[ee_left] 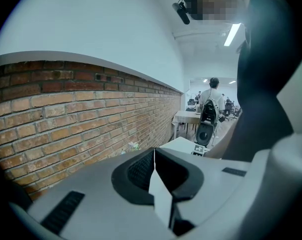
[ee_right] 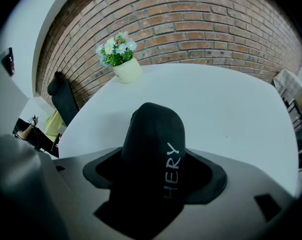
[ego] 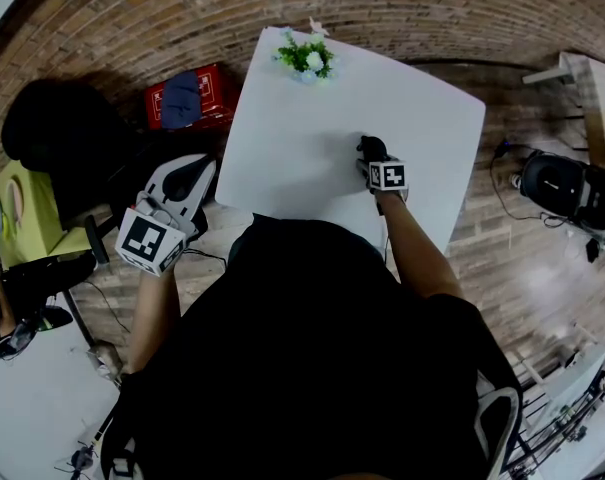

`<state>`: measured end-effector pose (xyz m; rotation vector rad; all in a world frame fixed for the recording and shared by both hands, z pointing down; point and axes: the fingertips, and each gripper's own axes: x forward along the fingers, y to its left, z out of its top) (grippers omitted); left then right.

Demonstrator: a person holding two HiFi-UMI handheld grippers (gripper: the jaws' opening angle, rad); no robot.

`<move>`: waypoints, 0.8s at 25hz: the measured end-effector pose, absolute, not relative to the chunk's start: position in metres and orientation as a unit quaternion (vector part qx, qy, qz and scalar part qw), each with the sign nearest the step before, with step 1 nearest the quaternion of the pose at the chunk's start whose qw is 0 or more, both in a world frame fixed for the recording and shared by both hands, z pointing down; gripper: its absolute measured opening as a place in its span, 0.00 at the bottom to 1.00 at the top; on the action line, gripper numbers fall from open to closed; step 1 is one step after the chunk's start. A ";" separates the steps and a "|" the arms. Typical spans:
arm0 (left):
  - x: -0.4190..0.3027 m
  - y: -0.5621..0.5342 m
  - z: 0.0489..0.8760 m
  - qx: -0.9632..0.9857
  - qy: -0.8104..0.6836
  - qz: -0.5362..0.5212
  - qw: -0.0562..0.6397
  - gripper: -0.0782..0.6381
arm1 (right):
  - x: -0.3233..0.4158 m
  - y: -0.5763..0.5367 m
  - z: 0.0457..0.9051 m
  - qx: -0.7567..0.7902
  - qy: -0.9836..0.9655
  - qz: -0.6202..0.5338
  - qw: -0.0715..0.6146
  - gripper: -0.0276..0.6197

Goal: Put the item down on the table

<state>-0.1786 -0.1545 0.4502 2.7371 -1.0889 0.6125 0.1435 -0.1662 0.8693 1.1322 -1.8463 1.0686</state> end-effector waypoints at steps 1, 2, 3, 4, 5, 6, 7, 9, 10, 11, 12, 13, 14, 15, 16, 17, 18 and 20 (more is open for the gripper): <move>-0.179 -0.154 0.450 0.908 -0.361 0.203 0.067 0.13 | 0.144 -0.166 0.869 0.438 -0.715 0.413 0.356 0.61; -0.179 -0.154 0.450 0.907 -0.362 0.203 0.067 0.13 | 0.144 -0.166 0.869 0.438 -0.714 0.413 0.355 0.61; -0.179 -0.153 0.450 0.908 -0.362 0.202 0.067 0.13 | 0.144 -0.166 0.869 0.439 -0.715 0.413 0.355 0.61; -0.179 -0.152 0.450 0.908 -0.362 0.202 0.067 0.13 | 0.144 -0.166 0.869 0.439 -0.715 0.413 0.354 0.61; -0.179 -0.151 0.450 0.908 -0.362 0.202 0.066 0.13 | 0.143 -0.166 0.869 0.439 -0.715 0.413 0.353 0.61; -0.180 -0.150 0.451 0.908 -0.362 0.202 0.066 0.13 | 0.143 -0.166 0.869 0.439 -0.715 0.413 0.354 0.61; -0.180 -0.149 0.450 0.907 -0.363 0.202 0.066 0.13 | 0.143 -0.166 0.869 0.439 -0.714 0.413 0.355 0.61; -0.181 -0.148 0.449 0.907 -0.364 0.201 0.065 0.13 | 0.143 -0.165 0.869 0.440 -0.713 0.413 0.357 0.61; -0.181 -0.147 0.448 0.907 -0.365 0.201 0.065 0.13 | 0.143 -0.165 0.869 0.440 -0.713 0.412 0.358 0.61; -0.182 -0.146 0.448 0.906 -0.366 0.201 0.065 0.13 | 0.143 -0.165 0.869 0.441 -0.713 0.411 0.359 0.61; -0.183 -0.145 0.447 0.906 -0.367 0.201 0.064 0.13 | 0.143 -0.165 0.869 0.441 -0.712 0.410 0.360 0.61; -0.185 -0.144 0.448 0.906 -0.367 0.201 0.064 0.13 | 0.142 -0.165 0.869 0.442 -0.712 0.409 0.361 0.61; -0.186 -0.143 0.449 0.906 -0.367 0.202 0.065 0.13 | 0.142 -0.165 0.870 0.442 -0.712 0.408 0.362 0.61; -0.187 -0.141 0.449 0.905 -0.367 0.203 0.066 0.13 | 0.141 -0.164 0.870 0.442 -0.712 0.407 0.363 0.61; -0.187 -0.140 0.449 0.905 -0.368 0.202 0.067 0.13 | 0.141 -0.164 0.871 0.443 -0.712 0.406 0.364 0.61; -0.187 -0.139 0.449 0.906 -0.368 0.201 0.068 0.13 | 0.141 -0.164 0.871 0.444 -0.712 0.405 0.364 0.62; -0.187 -0.139 0.448 0.906 -0.367 0.200 0.067 0.13 | 0.141 -0.164 0.871 0.444 -0.711 0.405 0.364 0.62; -0.187 -0.138 0.448 0.907 -0.366 0.199 0.065 0.13 | 0.141 -0.163 0.870 0.446 -0.709 0.407 0.365 0.62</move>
